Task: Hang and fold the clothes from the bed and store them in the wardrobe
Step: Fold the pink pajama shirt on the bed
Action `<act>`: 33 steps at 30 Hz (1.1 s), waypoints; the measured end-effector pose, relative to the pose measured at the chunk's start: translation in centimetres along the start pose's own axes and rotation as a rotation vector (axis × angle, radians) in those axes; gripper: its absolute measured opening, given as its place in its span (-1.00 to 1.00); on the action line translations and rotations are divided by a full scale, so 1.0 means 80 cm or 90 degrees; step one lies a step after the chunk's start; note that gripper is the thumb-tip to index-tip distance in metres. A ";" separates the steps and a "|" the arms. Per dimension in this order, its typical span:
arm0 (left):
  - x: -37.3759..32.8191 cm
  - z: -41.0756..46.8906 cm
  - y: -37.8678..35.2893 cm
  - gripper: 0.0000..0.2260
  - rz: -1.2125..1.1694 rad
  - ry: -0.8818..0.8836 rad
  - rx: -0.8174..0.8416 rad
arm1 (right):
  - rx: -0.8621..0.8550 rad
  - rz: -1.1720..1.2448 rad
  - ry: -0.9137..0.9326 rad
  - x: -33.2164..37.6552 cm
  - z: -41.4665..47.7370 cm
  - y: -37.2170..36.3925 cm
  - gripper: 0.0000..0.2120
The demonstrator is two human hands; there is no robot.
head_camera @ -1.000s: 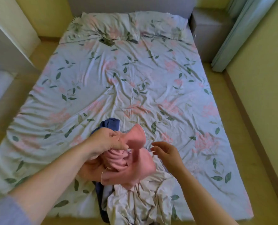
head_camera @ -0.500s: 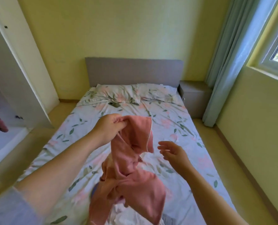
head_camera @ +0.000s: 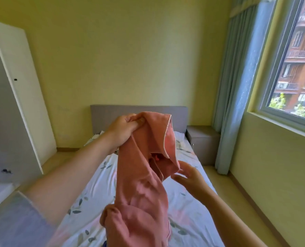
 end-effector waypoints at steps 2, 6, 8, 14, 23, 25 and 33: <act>-0.011 0.005 -0.003 -0.88 -0.002 -0.009 0.008 | -0.003 0.000 0.024 0.012 0.004 0.002 -0.69; -0.024 0.010 -0.001 -0.86 -0.020 -0.020 0.020 | -0.017 -0.011 0.037 0.025 0.012 0.005 -0.69; -0.025 0.011 0.001 -0.85 -0.027 -0.021 0.014 | -0.012 -0.004 0.034 0.024 0.014 0.004 -0.65; -0.019 0.014 0.004 -0.80 -0.006 -0.015 -0.018 | -0.077 -0.013 0.030 0.011 0.018 0.009 -0.84; 0.026 0.008 0.010 -0.76 0.048 0.023 -0.078 | -0.228 0.056 0.041 0.029 0.017 0.068 -0.65; 0.034 0.007 0.009 -0.73 0.080 0.022 -0.087 | -0.243 0.053 0.056 0.039 0.018 0.079 -0.67; 0.053 -0.021 -0.001 -0.68 0.310 -0.077 -0.131 | -0.302 -0.027 0.062 0.060 0.002 0.124 -0.82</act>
Point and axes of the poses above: each hand's wrist, its own z-axis towards the middle knuckle, its own y-axis out of the back of the hand, x = y × z, the point moved 2 cm from there along z, towards the middle knuckle, and after that the axes turned 5 degrees about -y, right-handed, at the moved point
